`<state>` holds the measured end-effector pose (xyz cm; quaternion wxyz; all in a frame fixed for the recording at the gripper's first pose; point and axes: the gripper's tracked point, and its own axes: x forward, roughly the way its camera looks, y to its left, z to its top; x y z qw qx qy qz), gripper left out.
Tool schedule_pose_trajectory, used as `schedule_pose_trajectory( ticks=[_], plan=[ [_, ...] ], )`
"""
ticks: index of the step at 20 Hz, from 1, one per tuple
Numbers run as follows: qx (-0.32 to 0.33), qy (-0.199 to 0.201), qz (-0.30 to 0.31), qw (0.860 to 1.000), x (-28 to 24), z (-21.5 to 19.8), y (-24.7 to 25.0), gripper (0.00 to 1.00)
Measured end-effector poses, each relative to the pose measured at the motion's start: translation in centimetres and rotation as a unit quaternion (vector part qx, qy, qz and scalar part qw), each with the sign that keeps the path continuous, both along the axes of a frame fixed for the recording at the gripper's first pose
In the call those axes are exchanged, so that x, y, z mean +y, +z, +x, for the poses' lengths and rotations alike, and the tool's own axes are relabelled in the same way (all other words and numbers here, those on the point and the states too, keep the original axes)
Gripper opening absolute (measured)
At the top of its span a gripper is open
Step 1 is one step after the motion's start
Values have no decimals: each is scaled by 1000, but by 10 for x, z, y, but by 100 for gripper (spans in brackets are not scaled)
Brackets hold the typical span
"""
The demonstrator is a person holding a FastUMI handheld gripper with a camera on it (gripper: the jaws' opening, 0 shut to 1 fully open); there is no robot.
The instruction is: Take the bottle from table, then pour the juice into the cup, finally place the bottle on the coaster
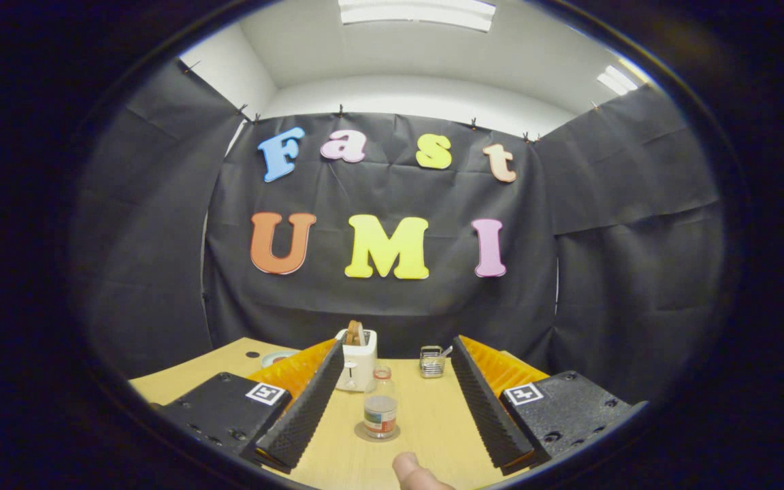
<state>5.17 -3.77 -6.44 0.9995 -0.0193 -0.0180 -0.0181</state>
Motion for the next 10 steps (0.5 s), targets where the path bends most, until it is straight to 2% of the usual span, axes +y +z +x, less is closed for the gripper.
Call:
schedule_pose_trajectory(
  ticks=[6,10],
  plan=[
    [12,17,6,1000,0,-46,36,100],
    [7,11,-3,1000,-6,-68,44,100]
  ],
)
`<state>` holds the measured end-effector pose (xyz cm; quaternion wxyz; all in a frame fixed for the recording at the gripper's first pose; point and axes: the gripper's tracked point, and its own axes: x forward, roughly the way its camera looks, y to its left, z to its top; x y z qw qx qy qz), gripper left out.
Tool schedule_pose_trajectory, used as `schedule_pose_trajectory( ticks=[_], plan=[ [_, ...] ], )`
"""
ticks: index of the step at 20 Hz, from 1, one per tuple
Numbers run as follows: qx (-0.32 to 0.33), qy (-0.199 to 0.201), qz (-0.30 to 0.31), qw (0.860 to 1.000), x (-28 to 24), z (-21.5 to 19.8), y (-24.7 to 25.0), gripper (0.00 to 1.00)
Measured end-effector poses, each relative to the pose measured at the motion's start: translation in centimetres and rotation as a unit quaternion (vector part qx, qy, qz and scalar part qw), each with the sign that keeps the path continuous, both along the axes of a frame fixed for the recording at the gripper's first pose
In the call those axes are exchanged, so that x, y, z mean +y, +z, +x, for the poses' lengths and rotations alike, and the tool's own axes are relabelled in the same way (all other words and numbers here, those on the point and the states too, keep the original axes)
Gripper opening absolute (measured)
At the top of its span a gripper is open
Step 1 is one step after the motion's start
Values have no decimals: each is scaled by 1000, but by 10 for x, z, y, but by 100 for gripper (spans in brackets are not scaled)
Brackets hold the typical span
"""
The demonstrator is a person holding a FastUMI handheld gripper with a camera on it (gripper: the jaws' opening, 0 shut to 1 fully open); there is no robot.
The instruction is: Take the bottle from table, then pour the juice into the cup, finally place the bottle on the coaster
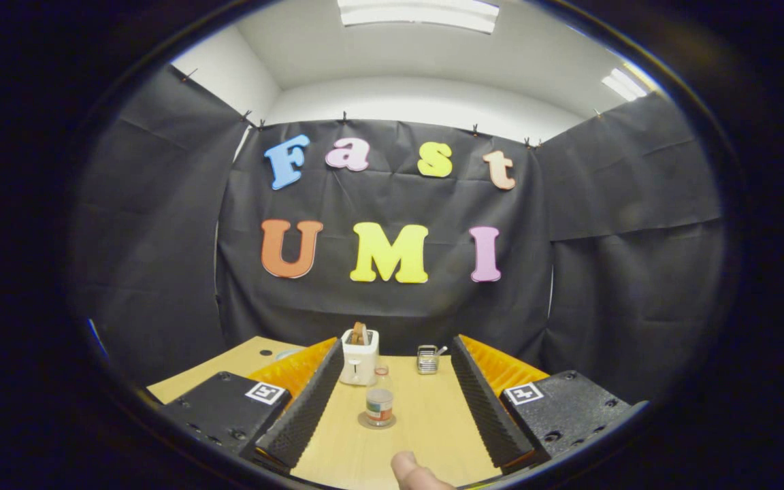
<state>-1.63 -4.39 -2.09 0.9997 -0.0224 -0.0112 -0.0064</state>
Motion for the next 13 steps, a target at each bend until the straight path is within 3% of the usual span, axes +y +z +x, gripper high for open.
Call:
schedule_pose_trajectory(
  ticks=[6,13],
  plan=[
    [-3,12,-17,1000,6,-23,-9,100],
    [13,4,28,1000,-5,-14,-21,100]
  ],
)
